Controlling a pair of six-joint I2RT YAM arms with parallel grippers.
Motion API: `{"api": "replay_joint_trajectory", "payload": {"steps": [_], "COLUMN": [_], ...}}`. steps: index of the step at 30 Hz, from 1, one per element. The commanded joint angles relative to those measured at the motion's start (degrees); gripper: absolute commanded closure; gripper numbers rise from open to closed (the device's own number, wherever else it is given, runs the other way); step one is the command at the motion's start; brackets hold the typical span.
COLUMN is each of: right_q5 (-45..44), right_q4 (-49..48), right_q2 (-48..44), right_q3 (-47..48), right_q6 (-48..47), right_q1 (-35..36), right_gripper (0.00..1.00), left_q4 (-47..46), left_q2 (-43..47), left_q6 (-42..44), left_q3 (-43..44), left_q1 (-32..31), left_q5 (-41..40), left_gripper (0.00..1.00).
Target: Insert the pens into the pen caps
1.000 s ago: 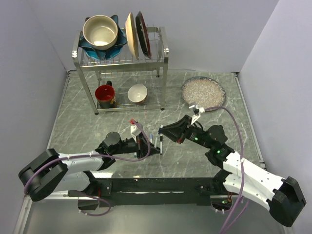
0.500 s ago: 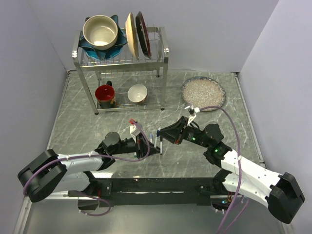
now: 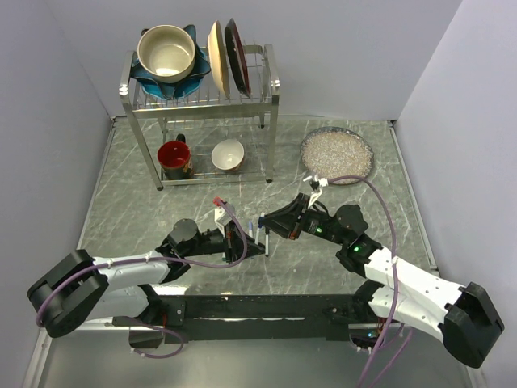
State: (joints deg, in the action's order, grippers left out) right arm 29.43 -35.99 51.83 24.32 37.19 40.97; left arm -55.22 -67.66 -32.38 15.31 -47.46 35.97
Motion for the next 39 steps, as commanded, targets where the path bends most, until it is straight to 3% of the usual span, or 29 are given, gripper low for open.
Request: {"api": "replay_joint_trajectory", "payload": {"steps": [1,39], "right_q5": [0.54,-0.34], "right_q4": [-1.45,3.64], "right_q2": [0.72,0.46], "right_q3": [2.40,4.69], "right_q6": [-0.36,-0.63], "right_q1": [0.60,0.95], "right_gripper": [1.00,1.00], "left_q4": [-2.96,-2.52], "left_q2": [1.39,2.44], "left_q6": [0.65,0.65], "left_q3": [-0.11,-0.37], "left_q1": [-0.17,-0.17], "left_q5": [0.16,-0.55], "left_gripper": [0.99,0.99]}}
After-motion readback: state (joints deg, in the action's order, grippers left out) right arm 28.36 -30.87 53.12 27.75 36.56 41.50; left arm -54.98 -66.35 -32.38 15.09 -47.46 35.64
